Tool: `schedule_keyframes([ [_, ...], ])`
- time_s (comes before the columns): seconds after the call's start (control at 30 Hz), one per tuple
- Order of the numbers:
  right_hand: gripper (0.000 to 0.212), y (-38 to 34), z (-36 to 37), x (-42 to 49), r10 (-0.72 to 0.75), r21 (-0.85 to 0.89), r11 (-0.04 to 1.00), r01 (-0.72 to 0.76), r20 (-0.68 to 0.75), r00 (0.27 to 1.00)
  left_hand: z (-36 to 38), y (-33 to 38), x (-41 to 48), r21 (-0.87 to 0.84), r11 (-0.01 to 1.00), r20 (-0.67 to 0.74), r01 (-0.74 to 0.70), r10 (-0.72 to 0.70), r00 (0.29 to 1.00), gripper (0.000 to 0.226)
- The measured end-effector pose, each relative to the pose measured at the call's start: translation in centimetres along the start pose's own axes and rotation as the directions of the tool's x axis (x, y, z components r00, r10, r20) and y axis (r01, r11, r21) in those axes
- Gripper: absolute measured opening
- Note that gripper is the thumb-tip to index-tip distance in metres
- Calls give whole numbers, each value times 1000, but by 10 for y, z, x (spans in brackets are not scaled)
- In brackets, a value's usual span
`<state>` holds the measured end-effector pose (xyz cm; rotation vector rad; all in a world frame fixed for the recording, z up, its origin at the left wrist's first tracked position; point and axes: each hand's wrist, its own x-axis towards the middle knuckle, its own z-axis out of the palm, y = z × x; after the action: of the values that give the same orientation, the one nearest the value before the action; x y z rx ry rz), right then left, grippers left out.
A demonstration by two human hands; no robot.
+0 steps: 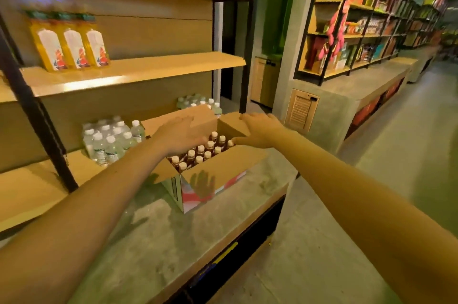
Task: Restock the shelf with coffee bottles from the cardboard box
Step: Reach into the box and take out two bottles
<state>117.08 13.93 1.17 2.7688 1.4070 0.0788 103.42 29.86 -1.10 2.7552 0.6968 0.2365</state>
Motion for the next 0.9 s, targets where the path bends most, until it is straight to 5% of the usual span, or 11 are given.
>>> schedule_keyframes([
  [0.33,75,37,38,142,-219,37,975,218,41,975,27,-17,81,9,971,-43,241,-240,970,82],
  [0.9,71,-16,129,353,-483,129,876,466,201,852,94,-133,232,-17,856,125,517,-511,850,77],
])
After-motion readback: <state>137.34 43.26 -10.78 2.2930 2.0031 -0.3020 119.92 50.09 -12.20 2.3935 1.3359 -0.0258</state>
